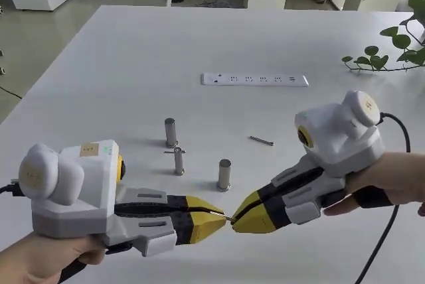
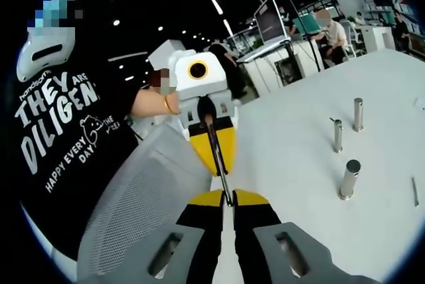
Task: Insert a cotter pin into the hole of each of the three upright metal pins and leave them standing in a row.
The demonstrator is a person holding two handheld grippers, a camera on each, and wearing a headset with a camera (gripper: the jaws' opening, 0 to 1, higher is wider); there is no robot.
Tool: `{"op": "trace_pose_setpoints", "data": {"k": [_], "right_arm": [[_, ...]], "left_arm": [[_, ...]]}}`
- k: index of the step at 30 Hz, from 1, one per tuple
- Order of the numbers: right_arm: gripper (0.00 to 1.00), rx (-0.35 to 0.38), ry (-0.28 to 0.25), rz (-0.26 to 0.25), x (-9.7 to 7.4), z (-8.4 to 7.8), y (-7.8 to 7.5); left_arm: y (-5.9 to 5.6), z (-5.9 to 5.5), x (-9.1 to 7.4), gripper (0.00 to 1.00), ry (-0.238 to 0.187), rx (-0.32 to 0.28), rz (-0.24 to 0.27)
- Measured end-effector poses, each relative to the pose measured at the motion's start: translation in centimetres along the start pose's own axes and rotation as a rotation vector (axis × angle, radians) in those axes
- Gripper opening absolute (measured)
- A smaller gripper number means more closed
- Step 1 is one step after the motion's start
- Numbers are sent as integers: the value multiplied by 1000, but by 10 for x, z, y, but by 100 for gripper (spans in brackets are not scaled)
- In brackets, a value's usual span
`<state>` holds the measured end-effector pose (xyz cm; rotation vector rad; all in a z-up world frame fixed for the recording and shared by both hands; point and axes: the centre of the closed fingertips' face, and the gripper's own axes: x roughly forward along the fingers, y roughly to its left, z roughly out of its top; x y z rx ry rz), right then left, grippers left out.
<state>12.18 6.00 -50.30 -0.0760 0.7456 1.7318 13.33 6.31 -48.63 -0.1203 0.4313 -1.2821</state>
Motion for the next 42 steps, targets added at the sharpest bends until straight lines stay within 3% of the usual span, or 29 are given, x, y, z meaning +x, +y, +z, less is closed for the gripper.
{"op": "trace_pose_setpoints", "data": {"k": [6, 8, 11, 16, 19, 24, 37, 42], "right_arm": [[0, -104, 43, -9, 2, -1, 2], [0, -107, 54, -11, 3, -1, 3], [0, -141, 81, -33, 3, -2, 1], [0, -182, 116, -75, 4, -2, -4], [0, -218, 171, -119, 3, -8, -12], [0, -239, 213, -160, 1, -15, -23], [0, -275, 342, -286, -17, -30, -56], [0, -288, 378, -310, -23, -35, -64]], "left_arm": [[1, -1, 0, 1, 3, 19, 12], [1, -1, 0, 2, 4, 24, 15], [6, -3, 0, 2, 13, 8, 25], [13, -4, 0, 3, 22, 31, 65], [17, -5, -1, 3, 24, 40, 93], [23, -6, -4, 11, 25, 49, 130], [49, -13, -10, 21, 46, 102, 294], [63, -18, -9, 22, 64, 118, 372]]}}
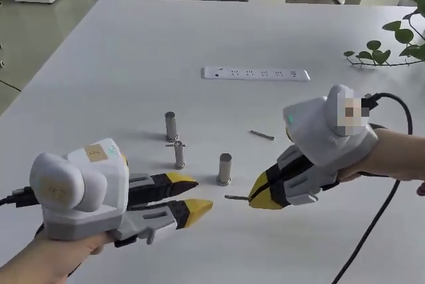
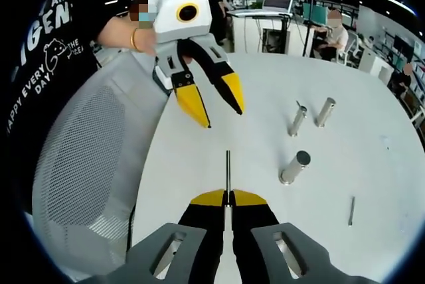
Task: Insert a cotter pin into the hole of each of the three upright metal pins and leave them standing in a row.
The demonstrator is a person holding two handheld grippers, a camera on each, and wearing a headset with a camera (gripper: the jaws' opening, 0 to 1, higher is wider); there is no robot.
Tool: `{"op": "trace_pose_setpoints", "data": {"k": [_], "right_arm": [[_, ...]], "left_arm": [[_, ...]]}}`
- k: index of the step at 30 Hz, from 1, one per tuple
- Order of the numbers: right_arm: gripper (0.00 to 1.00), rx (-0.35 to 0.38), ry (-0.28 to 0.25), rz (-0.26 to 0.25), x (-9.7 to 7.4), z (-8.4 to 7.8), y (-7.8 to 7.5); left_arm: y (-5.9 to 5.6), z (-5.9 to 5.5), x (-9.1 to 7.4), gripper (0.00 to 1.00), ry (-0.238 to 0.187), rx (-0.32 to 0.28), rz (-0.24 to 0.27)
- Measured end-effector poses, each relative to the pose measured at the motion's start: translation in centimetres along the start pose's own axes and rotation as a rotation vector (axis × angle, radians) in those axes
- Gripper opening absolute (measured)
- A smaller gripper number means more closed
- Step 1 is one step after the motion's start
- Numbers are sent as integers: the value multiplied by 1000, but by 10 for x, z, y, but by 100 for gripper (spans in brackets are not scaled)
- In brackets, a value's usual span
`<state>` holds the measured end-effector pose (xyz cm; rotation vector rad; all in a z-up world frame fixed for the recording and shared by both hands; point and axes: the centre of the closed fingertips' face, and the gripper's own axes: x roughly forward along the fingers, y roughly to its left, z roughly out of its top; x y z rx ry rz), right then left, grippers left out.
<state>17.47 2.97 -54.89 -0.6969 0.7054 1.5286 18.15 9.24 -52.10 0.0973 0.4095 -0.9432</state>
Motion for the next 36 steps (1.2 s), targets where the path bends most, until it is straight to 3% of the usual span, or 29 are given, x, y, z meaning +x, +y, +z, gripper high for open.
{"op": "trace_pose_setpoints", "data": {"k": [8, 19, 27, 36], "right_arm": [[0, -15, 52, -57, -2, -8, -21], [0, -16, 94, -99, -5, -17, -47], [0, -14, 114, -118, -4, -22, -64], [0, -19, 143, -128, -1, -27, -77]], "left_arm": [[16, -2, 13, 24, 19, 17, 94], [34, -6, 34, 25, 37, -20, 179], [45, -5, 49, 25, 42, -29, 204], [49, -7, 66, 23, 79, -11, 207]]}}
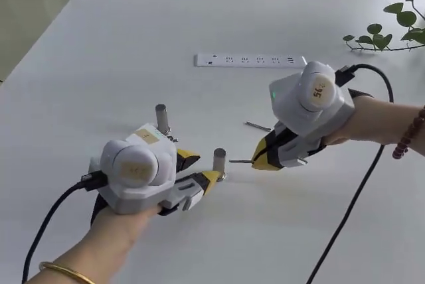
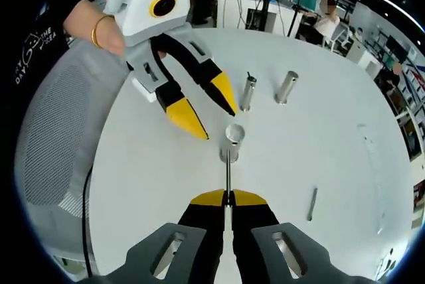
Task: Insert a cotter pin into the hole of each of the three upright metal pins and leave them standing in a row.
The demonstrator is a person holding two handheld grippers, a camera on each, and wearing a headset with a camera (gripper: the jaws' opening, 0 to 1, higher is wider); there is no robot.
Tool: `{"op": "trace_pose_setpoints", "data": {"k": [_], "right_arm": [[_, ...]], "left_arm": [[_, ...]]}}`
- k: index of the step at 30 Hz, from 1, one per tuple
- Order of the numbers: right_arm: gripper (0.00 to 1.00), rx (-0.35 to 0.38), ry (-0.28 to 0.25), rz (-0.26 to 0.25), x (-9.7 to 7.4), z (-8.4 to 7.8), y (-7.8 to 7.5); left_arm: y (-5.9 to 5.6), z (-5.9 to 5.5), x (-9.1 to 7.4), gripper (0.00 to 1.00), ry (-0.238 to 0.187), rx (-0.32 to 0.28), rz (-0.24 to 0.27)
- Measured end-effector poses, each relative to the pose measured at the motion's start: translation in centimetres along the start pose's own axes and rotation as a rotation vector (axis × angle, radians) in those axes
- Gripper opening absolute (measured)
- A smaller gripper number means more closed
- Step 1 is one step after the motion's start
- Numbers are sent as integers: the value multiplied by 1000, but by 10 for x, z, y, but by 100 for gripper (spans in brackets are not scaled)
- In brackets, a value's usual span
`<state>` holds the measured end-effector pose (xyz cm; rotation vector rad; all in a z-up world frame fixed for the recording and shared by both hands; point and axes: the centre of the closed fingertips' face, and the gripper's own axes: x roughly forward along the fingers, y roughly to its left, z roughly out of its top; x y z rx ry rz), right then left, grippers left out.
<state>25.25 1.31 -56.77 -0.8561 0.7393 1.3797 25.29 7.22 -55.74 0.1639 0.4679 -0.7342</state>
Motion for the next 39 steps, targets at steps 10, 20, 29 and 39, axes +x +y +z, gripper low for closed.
{"op": "trace_pose_setpoints", "data": {"k": [10, 20, 29, 39], "right_arm": [[0, -8, 4, 2, 2, 2, -4], [0, -34, 20, 4, 2, 6, -4], [0, -50, 11, -1, -2, 11, -6], [0, -86, 15, 9, 4, 15, -8]], "left_arm": [[-1, 2, 14, 20, 11, 32, -11], [-2, -1, 19, 17, 23, 35, -21], [-3, -2, 21, 11, 28, 28, -32], [-3, -5, 23, 11, 36, 18, -41]]}}
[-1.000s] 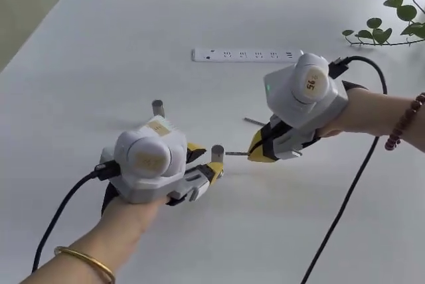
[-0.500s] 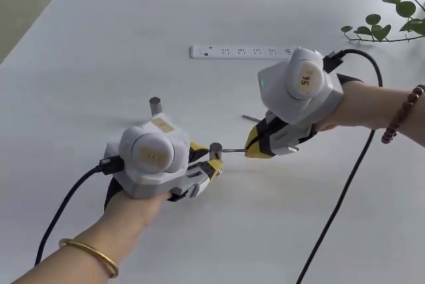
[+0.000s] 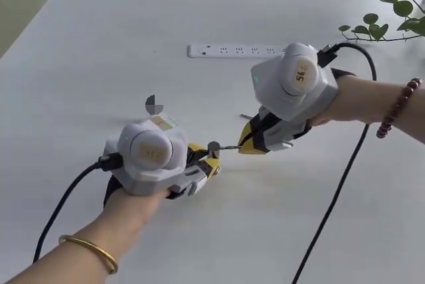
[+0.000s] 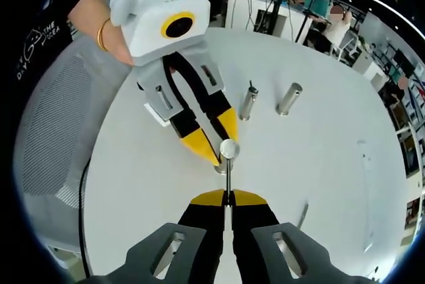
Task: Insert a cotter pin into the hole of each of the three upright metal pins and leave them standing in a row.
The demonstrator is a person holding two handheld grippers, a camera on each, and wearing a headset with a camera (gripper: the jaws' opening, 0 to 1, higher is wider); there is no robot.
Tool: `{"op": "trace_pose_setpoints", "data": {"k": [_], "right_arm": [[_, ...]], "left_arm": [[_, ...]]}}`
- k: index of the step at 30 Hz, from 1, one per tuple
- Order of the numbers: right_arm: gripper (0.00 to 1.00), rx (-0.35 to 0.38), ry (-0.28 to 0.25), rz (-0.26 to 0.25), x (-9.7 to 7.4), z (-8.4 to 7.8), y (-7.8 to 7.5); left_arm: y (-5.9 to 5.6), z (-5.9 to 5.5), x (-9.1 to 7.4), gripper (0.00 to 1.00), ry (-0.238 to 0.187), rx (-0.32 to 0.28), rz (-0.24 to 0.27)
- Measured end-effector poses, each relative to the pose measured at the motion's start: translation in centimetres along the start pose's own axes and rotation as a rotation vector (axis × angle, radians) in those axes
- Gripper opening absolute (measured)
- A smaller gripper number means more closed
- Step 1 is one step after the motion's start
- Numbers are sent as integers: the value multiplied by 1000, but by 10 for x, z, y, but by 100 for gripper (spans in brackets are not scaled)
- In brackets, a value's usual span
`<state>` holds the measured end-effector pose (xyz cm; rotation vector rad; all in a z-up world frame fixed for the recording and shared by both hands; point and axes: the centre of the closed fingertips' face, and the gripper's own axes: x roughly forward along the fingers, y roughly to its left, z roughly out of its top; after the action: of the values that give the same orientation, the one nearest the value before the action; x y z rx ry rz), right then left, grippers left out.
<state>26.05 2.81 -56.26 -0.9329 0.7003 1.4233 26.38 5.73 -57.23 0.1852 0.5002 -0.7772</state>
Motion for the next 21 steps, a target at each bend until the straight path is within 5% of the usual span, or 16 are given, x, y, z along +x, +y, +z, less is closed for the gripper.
{"op": "trace_pose_setpoints", "data": {"k": [21], "right_arm": [[0, 22, -4, 4, 5, 12, 1]], "left_arm": [[0, -6, 7, 12, 0, -82, -4]]}}
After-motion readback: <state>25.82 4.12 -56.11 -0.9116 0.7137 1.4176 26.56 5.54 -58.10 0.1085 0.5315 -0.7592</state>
